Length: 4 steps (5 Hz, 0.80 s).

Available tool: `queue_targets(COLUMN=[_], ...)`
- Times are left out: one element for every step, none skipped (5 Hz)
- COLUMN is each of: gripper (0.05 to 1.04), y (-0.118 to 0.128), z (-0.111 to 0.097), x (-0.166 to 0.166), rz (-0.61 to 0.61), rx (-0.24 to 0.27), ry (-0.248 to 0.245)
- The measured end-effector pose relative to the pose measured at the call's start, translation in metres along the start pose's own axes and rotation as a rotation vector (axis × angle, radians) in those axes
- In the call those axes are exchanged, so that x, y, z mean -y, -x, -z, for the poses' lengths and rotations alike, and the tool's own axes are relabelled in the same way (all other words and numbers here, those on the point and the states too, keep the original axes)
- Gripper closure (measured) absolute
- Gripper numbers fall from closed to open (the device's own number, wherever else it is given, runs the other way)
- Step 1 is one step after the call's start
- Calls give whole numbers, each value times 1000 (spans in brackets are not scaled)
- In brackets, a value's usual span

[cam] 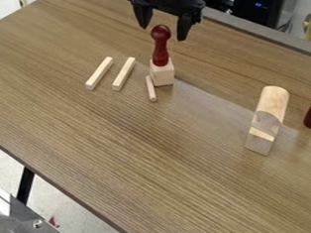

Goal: Moved the wavy block next to the pile of block at the center of the table

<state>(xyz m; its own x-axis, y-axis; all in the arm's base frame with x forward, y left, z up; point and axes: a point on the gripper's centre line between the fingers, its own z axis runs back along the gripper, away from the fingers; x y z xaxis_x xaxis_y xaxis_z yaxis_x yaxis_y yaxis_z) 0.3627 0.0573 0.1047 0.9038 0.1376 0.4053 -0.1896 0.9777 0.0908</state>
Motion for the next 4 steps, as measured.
queue_targets(gripper=[86, 86, 86, 86], y=[8, -1, -22, -34], z=[9, 5, -15, -27], x=[2, -2, -13, -18], rz=[3, -36, -112, -129], rx=[-35, -9, 73, 123], ry=[1, 20, 41, 26])
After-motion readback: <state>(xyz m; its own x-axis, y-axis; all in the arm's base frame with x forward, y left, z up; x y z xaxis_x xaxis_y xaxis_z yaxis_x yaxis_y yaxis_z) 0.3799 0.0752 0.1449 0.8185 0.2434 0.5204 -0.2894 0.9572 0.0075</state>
